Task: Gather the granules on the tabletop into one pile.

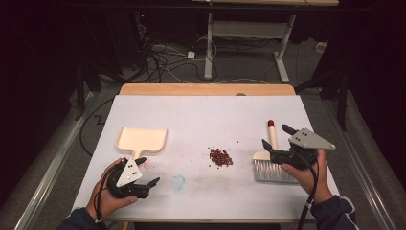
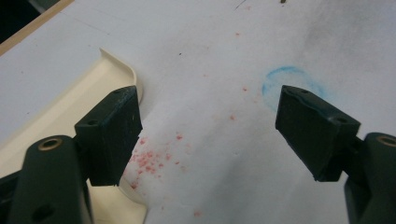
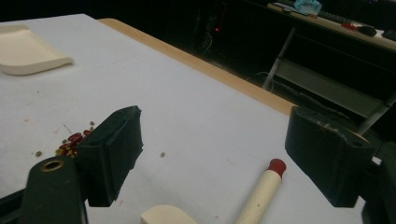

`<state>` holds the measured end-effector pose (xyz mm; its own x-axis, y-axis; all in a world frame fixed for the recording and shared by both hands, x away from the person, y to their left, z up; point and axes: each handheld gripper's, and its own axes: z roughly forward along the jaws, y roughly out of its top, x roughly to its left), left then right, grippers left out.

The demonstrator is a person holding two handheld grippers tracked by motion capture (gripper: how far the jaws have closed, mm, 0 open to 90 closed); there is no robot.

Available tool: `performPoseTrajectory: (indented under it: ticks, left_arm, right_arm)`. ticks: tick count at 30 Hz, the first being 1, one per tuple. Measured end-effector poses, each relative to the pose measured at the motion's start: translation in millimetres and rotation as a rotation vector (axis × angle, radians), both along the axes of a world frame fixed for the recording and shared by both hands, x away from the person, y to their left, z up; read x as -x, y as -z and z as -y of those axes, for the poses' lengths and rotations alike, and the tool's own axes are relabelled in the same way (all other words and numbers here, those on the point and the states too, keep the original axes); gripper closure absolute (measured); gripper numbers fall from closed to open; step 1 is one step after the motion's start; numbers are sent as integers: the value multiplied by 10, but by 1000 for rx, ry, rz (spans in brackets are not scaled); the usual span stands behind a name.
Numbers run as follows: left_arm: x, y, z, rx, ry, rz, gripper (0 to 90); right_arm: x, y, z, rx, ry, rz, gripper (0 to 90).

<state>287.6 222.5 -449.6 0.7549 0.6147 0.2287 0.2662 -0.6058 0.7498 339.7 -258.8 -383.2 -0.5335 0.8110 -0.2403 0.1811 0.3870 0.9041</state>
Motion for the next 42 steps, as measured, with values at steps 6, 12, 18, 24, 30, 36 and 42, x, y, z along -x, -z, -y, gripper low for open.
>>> performPoseTrajectory:
  ticks: [6,12,18,24,30,36,42]
  left_arm:
    - [-5,3,6,-3,0,0,218]
    - [-1,7,12,-6,2,0,218]
    - [2,9,18,-16,1,3,218]
    - [3,8,22,-19,2,7,218]
    - [-1,8,27,-21,2,9,215]
    - [-13,15,38,-23,-4,0,201]
    - [-38,2,50,-20,0,5,194]
  right_arm:
    - [93,44,14,6,-16,2,197]
    - [171,89,30,10,-32,11,198]
    - [236,147,60,17,-39,25,201]
    - [290,241,79,37,-53,16,200]
    - [333,336,132,44,-54,9,199]
    - [382,447,194,44,-54,3,176]
    - [446,601,232,40,-53,-10,162]
